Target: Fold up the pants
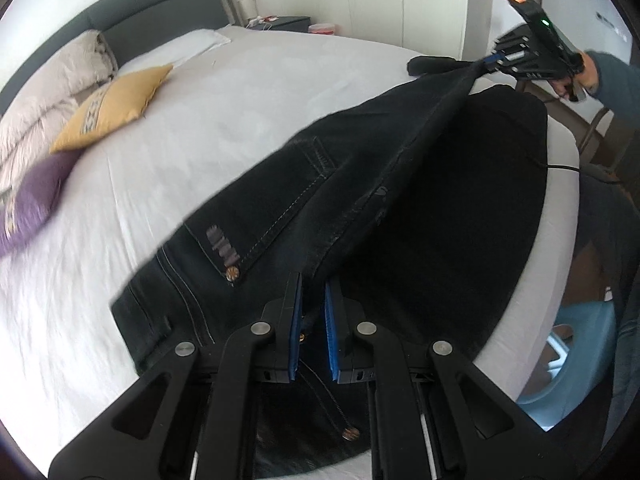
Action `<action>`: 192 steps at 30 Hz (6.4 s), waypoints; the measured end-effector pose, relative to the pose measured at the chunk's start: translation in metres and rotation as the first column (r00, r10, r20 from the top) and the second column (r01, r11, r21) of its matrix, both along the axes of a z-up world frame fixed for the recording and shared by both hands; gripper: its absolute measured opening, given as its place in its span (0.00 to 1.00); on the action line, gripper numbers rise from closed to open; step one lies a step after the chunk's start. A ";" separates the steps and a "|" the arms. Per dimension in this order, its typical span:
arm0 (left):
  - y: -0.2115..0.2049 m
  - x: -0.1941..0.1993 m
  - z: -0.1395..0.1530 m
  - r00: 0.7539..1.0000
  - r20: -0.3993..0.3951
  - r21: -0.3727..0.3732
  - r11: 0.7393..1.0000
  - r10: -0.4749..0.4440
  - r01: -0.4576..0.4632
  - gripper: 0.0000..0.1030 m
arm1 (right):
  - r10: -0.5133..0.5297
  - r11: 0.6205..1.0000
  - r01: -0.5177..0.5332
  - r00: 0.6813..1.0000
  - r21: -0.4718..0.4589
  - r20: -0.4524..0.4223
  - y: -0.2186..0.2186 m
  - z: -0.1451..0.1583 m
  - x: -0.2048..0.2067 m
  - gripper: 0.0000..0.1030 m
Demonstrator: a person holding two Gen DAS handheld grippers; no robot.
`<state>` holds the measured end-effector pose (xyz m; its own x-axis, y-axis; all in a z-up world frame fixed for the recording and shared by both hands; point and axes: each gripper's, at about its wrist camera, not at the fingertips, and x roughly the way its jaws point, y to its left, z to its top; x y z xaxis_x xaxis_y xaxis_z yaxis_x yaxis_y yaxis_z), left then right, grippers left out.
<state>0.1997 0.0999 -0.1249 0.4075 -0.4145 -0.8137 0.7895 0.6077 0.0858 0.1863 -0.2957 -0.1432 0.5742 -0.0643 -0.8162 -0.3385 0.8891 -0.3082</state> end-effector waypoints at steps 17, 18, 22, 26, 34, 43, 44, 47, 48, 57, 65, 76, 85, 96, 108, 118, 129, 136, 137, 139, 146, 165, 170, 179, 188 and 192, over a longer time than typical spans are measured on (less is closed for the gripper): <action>0.013 -0.064 -0.044 0.999 -0.052 0.001 1.000 -0.011 0.011 0.09 | -0.085 0.996 0.085 0.996 0.004 -0.020 0.035 -0.039 -0.075 0.04; 0.011 -0.064 -0.043 0.998 -0.054 0.001 1.000 -0.015 0.015 0.09 | -0.089 0.996 0.089 0.996 0.004 -0.019 0.035 -0.039 -0.074 0.04; 0.012 -0.063 -0.041 0.998 -0.056 0.001 1.000 -0.031 0.031 0.09 | -0.098 0.995 0.098 0.995 -0.004 -0.023 0.038 -0.047 -0.078 0.04; 0.014 -0.066 -0.041 0.998 -0.057 -0.002 0.999 -0.039 0.039 0.09 | -0.111 0.994 0.112 0.993 0.009 -0.027 0.036 -0.050 -0.084 0.04; 0.021 -0.071 -0.042 0.997 -0.054 -0.006 0.999 -0.049 0.049 0.09 | -0.127 0.992 0.128 0.991 0.016 -0.041 0.035 -0.060 -0.089 0.04; 0.023 -0.078 -0.038 0.997 -0.034 -0.001 0.998 -0.069 0.069 0.09 | -0.139 0.989 0.141 0.989 0.038 -0.038 0.028 -0.053 -0.090 0.04; 0.024 -0.076 -0.039 0.997 -0.041 -0.005 0.998 -0.065 0.065 0.09 | -0.140 0.989 0.142 0.989 0.041 -0.043 0.028 -0.054 -0.090 0.04; 0.026 -0.072 -0.043 0.997 -0.049 -0.010 0.998 -0.062 0.061 0.09 | -0.134 0.990 0.136 0.989 0.030 -0.056 0.030 -0.059 -0.091 0.04; 0.026 -0.071 -0.043 0.997 -0.047 -0.012 0.998 -0.061 0.060 0.09 | -0.131 0.991 0.133 0.990 0.027 -0.055 0.030 -0.059 -0.092 0.04; 0.025 -0.069 -0.047 0.997 -0.041 0.008 0.998 -0.064 0.064 0.09 | -0.138 0.989 0.141 0.988 0.048 -0.065 0.025 -0.064 -0.093 0.05; 0.018 -0.063 -0.055 0.998 -0.048 0.021 0.998 -0.051 0.053 0.10 | -0.208 0.960 0.222 0.973 0.170 -0.099 0.008 -0.055 -0.095 0.38; 0.013 -0.062 -0.060 0.999 -0.043 0.024 0.999 -0.031 0.032 0.10 | -0.490 0.817 0.474 0.871 0.329 -0.038 -0.081 0.019 -0.044 0.66; 0.012 -0.063 -0.062 0.999 -0.037 0.026 0.999 -0.020 0.021 0.10 | -0.502 0.861 0.506 0.861 0.053 -0.081 -0.062 -0.021 0.047 0.65; 0.009 -0.062 -0.064 0.999 -0.040 0.032 0.999 -0.014 0.015 0.10 | -0.565 0.819 0.573 0.808 0.000 -0.168 -0.090 -0.059 0.055 0.07; -0.003 -0.057 -0.066 0.999 -0.049 0.059 0.998 -0.001 0.004 0.10 | -0.789 0.520 0.715 0.611 0.468 -0.057 -0.168 -0.011 -0.055 0.05; -0.013 -0.055 -0.067 0.999 -0.054 0.082 0.997 0.009 -0.004 0.10 | -0.913 0.146 0.786 0.341 0.600 -0.225 -0.206 -0.053 -0.145 0.06; -0.016 -0.057 -0.068 0.999 -0.049 0.088 0.996 0.017 -0.012 0.10 | -0.901 -0.002 0.759 0.281 0.651 -0.331 -0.209 -0.071 -0.179 0.06; -0.013 -0.060 -0.068 0.999 -0.046 0.081 0.996 0.026 -0.023 0.11 | -0.902 -0.028 0.754 0.263 0.656 -0.342 -0.212 -0.068 -0.195 0.04; -0.013 -0.060 -0.067 0.999 -0.045 0.081 0.996 0.027 -0.024 0.11 | -0.910 -0.024 0.767 0.249 0.641 -0.333 -0.211 -0.067 -0.196 0.05; -0.012 -0.061 -0.067 0.999 -0.043 0.078 0.997 0.032 -0.029 0.11 | -0.913 -0.047 0.777 0.222 0.628 -0.343 -0.213 -0.068 -0.203 0.05; -0.007 -0.065 -0.061 0.998 -0.031 0.061 0.996 0.060 -0.058 0.11 | -0.926 0.118 0.747 0.320 0.655 -0.198 -0.203 -0.013 -0.174 0.09; -0.003 -0.055 -0.016 0.982 -0.055 -0.105 0.977 0.180 -0.185 0.24 | -0.802 0.114 0.730 0.468 0.674 -0.371 -0.244 -0.089 -0.122 0.00; -0.003 -0.052 0.006 0.986 -0.078 -0.152 0.976 0.147 -0.157 0.67 | -0.821 0.197 0.780 0.463 0.594 -0.334 -0.240 -0.065 -0.111 0.02; 0.047 -0.062 -0.035 0.964 -0.121 -0.008 0.971 0.236 -0.239 0.67 | -0.789 0.266 0.765 0.522 0.586 -0.324 -0.216 -0.063 -0.101 0.14; 0.040 -0.064 0.028 0.980 -0.080 -0.143 0.971 0.181 -0.191 0.67 | -0.718 0.273 0.685 0.612 0.676 -0.330 -0.181 -0.037 -0.084 0.14; -0.012 -0.038 0.047 0.986 -0.101 -0.238 0.959 0.134 -0.154 0.67 | -0.580 0.321 0.588 0.742 0.743 -0.337 -0.128 -0.034 -0.055 0.14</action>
<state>0.1615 0.0878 -0.0782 0.4127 -0.5465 -0.7287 0.6900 0.7098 -0.1415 0.1313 -0.4237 -0.1767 0.6515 0.2581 -0.7134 0.3708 0.7121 0.5962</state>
